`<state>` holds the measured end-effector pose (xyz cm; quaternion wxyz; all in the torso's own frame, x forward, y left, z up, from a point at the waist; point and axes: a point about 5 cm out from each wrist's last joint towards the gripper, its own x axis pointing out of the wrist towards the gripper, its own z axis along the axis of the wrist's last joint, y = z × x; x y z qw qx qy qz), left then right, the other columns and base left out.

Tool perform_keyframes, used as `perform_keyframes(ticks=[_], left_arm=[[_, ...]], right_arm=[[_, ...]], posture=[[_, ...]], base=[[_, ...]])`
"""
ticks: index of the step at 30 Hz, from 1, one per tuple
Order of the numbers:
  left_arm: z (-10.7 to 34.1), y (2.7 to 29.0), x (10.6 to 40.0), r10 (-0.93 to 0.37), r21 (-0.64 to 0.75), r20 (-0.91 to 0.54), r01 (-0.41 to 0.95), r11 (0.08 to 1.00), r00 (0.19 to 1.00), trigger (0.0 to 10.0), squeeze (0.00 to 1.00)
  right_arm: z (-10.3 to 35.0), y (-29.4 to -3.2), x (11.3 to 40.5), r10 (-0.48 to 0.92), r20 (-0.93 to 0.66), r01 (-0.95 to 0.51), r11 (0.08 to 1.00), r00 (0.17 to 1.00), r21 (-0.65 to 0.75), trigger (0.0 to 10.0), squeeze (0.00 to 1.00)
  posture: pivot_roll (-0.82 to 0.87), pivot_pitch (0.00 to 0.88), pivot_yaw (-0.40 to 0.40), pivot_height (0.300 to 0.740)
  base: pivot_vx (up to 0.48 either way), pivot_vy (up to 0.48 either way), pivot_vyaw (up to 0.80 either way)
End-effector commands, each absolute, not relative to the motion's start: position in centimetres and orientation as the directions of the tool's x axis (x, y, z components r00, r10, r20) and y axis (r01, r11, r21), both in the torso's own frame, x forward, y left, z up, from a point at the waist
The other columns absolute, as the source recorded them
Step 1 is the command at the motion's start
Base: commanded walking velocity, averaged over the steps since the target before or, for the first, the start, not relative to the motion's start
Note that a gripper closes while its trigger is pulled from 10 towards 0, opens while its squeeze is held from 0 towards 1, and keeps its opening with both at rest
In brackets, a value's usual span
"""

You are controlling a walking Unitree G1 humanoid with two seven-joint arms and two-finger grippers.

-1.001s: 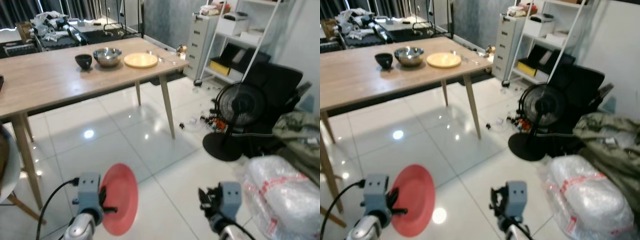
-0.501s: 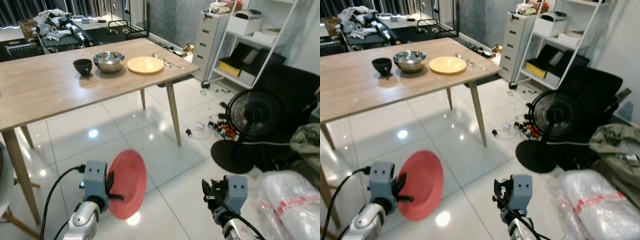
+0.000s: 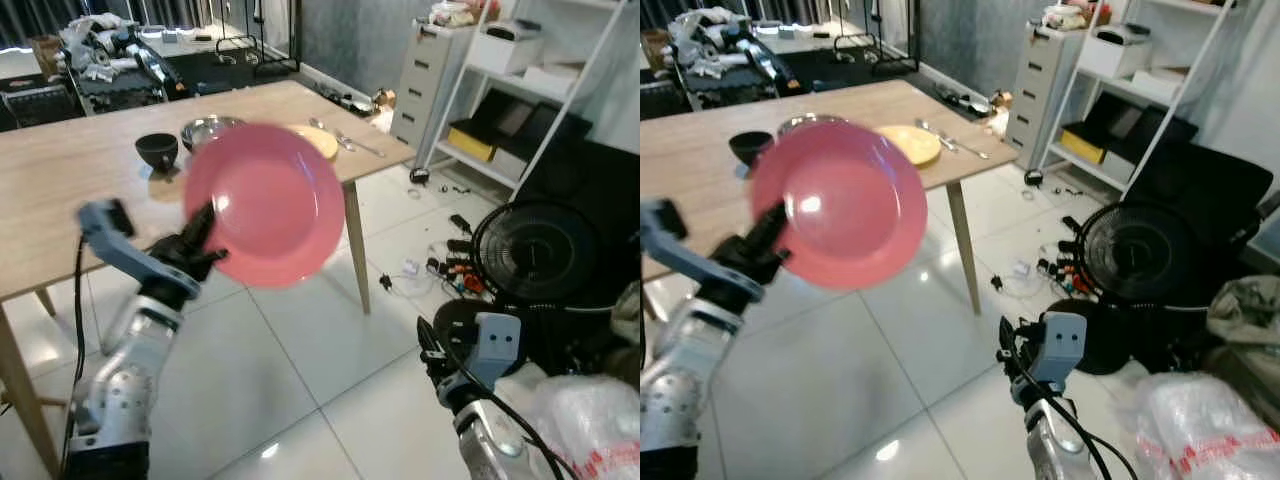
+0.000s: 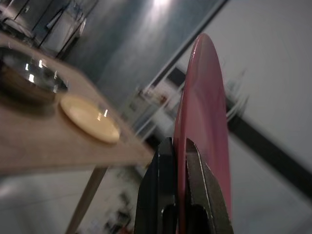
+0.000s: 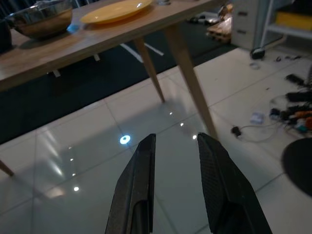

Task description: Setting the table

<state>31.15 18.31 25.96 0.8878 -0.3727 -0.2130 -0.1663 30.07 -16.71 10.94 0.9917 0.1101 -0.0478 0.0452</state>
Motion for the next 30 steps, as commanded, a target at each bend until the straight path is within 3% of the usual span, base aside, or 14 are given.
perform_keyframes(ticks=[1,4,14,22,30], left_arm=[[25.7,19.0,31.0,-0.093,-0.666,0.494,0.445,0.599,0.865,10.0,0.0],[25.6,19.3,30.9,-0.061,-0.724,0.48,0.435,0.536,0.875,10.0,0.0],[24.2,19.1,30.5,-0.102,-0.759,0.416,0.407,0.508,0.904,10.0,0.0],[23.8,18.7,30.4,-0.131,-0.755,0.389,0.397,0.522,0.912,10.0,0.0],[23.3,17.7,30.1,-0.195,-0.699,0.359,0.402,0.591,0.913,10.0,0.0]], right_arm=[[10.5,-16.6,29.8,0.088,0.076,-0.103,0.97,0.993,0.222,10.0,0.0],[10.4,-16.4,29.7,0.097,0.068,-0.109,0.969,0.993,0.221,10.0,0.0],[10.6,-16.1,29.6,0.135,0.076,-0.148,0.967,0.988,0.209,10.0,0.0],[10.9,-15.5,29.5,0.169,0.086,-0.184,0.961,0.982,0.208,10.0,0.0],[10.5,-15.6,29.4,0.155,0.068,-0.166,0.962,0.986,0.215,10.0,0.0]], posture=[[0.05,0.091,0.059,0.74],[0.04,0.088,0.06,0.74],[0.05,0.089,0.058,0.74],[0.05,0.091,0.057,0.74],[0.05,0.094,0.06,0.74]], base=[[0.48,0.0,0.0],[0.48,0.0,0.0],[0.479,0.0,0.13],[0.479,0.0,0.79],[0.477,0.0,0.69]])
